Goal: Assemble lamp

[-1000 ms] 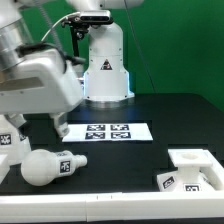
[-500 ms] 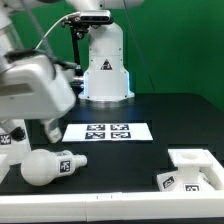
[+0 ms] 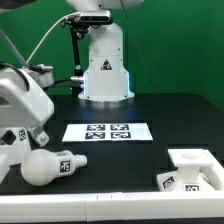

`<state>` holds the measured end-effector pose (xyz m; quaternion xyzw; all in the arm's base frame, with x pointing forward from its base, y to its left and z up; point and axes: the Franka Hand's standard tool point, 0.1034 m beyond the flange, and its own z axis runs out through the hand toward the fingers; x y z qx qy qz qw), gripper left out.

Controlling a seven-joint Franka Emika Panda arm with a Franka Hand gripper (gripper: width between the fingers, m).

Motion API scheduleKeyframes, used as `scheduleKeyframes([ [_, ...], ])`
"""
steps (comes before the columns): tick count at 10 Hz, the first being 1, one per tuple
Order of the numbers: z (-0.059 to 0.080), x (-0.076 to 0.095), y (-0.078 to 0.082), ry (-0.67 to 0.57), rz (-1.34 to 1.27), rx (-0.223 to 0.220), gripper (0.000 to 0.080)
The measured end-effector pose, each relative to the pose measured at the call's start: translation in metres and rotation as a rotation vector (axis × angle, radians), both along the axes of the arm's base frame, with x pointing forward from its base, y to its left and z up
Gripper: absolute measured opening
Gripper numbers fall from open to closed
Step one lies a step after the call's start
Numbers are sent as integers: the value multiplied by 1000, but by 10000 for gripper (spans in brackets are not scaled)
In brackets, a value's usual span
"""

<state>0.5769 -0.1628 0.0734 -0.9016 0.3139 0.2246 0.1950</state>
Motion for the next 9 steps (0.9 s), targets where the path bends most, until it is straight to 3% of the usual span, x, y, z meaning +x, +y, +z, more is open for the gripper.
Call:
scheduleKeyframes([
  [3, -15, -11, -6, 240, -44, 154, 698],
  [4, -23, -10, -8, 295, -52, 187, 698],
  [6, -24, -3, -9, 245, -38, 169, 698],
  [9, -32, -10, -9, 281, -82, 166, 698],
])
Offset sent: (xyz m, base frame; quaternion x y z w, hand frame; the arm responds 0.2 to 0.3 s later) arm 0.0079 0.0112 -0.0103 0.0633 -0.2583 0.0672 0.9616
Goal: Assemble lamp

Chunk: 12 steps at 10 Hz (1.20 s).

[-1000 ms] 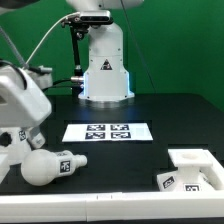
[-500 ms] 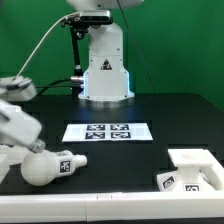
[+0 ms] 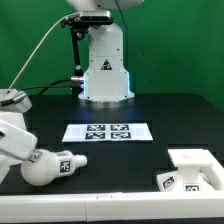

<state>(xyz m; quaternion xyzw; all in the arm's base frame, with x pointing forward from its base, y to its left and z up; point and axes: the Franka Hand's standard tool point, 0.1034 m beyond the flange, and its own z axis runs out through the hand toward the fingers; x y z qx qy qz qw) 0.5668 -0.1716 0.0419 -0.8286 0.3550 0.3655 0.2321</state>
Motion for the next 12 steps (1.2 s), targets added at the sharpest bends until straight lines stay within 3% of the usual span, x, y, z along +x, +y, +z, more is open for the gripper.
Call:
scheduleKeyframes([
  [5, -19, 5, 10, 1, -66, -21, 698],
  [9, -24, 9, 25, 9, -62, -35, 698],
  [11, -25, 9, 24, 6, -63, -38, 654],
  [12, -25, 9, 24, 6, -63, -38, 563],
])
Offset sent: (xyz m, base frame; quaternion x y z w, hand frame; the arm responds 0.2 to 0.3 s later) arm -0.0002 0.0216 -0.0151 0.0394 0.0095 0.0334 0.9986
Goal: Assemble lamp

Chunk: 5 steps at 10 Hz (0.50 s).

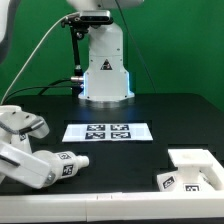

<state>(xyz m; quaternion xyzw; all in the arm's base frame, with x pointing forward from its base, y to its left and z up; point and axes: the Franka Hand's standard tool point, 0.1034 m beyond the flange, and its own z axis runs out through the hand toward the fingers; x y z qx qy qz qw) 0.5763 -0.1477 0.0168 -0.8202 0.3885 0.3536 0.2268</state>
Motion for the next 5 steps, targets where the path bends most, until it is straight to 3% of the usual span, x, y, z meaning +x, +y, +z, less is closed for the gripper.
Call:
scheduleKeyframes([
  [3, 2, 7, 0, -33, -1, -25, 563],
  [5, 27, 23, 23, -70, 33, -38, 563],
])
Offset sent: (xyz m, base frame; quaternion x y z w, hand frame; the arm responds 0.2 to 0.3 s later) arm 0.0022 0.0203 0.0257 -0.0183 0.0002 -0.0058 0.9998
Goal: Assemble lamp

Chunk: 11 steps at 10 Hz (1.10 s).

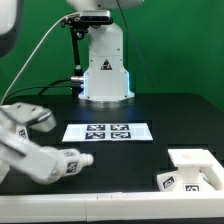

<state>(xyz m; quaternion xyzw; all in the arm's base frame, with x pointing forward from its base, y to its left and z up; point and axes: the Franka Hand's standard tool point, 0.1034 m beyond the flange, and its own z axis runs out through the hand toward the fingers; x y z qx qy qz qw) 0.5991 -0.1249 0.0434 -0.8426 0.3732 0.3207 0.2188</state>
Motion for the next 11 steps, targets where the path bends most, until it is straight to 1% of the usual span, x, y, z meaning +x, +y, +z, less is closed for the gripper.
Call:
scheduleKeyframes([
  [1, 22, 18, 19, -87, 20, -71, 563],
  [2, 50, 21, 42, -148, 28, -119, 565],
  [3, 70, 18, 58, -162, 29, -130, 565],
  [4, 82, 20, 64, -168, 52, -158, 565],
  [5, 80, 35, 63, -253, 38, -218, 567],
  [6, 79, 34, 65, -291, 24, -250, 567],
  [8, 82, 45, 69, -420, -3, -349, 567],
  [9, 94, 41, 80, -489, 70, -424, 567],
  [10, 110, 37, 98, -534, 121, -486, 567],
  [11, 121, 37, 122, -589, 187, -559, 567],
])
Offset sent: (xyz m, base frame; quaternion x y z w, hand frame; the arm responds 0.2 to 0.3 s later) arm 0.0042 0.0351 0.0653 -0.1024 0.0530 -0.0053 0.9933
